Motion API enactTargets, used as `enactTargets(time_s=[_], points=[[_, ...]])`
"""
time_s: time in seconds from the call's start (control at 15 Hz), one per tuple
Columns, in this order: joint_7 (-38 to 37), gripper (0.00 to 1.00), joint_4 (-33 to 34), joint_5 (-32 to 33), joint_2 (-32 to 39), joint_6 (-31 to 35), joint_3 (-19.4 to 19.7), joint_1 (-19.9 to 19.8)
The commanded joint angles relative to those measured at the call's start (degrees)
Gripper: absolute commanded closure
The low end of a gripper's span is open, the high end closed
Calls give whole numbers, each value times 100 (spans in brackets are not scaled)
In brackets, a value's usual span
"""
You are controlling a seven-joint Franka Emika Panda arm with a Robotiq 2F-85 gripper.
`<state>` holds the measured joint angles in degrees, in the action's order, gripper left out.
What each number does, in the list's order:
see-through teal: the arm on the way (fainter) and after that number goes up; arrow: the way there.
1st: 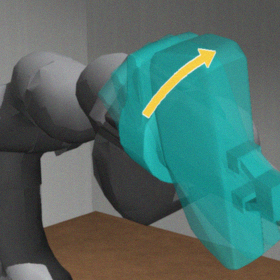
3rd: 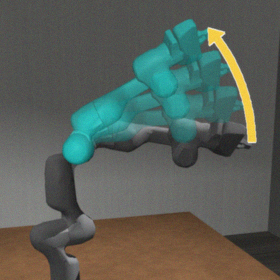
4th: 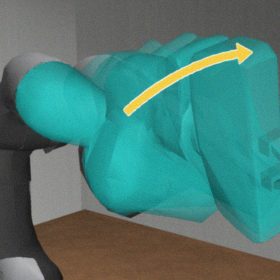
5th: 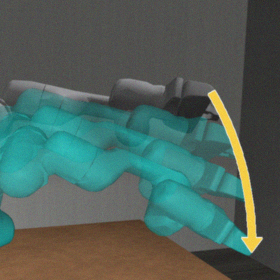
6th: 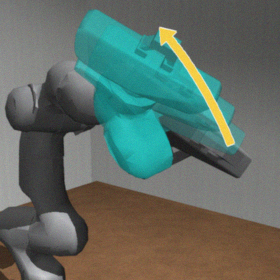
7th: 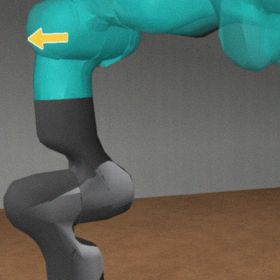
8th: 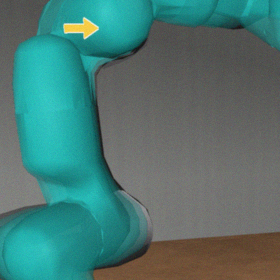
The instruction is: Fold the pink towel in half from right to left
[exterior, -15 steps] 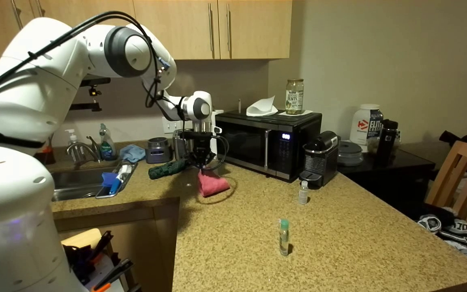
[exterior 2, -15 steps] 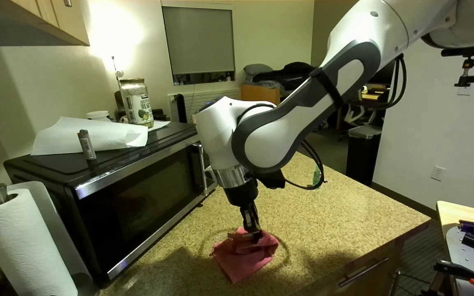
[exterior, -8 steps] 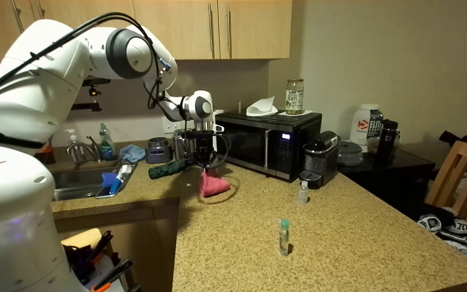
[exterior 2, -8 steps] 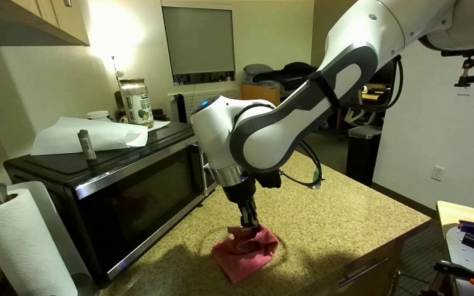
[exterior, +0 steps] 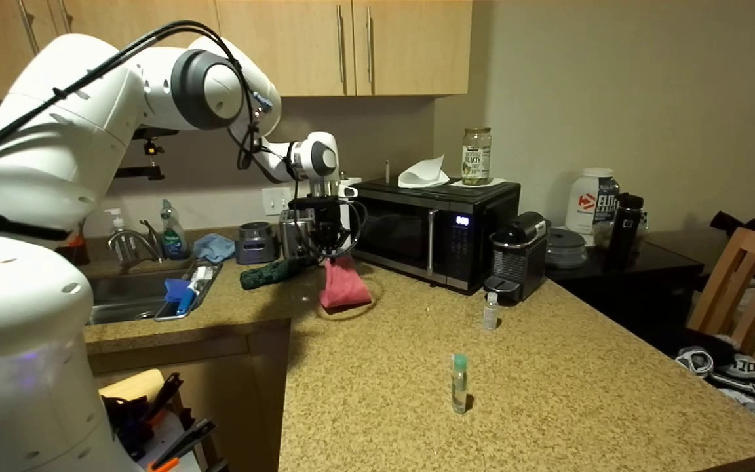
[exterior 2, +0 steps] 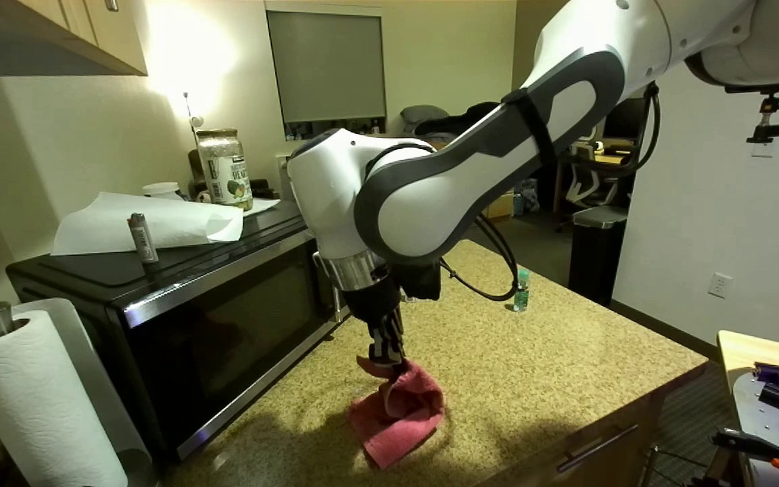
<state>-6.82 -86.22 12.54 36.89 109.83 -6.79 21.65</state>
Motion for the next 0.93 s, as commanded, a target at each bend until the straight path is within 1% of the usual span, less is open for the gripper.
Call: enactTargets(time_s=[0.0, 0.13, 0.27, 0.53, 0.87], points=[[-419, 95, 231, 136, 106, -158, 37, 200], [-580, 95, 161, 231, 114, -23, 80, 297], [-706, 95, 103, 167, 52, -13, 71, 308], [-977, 95, 113, 421, 81, -20, 200, 411], [-1275, 95, 7, 650, 170, -59, 409, 369]])
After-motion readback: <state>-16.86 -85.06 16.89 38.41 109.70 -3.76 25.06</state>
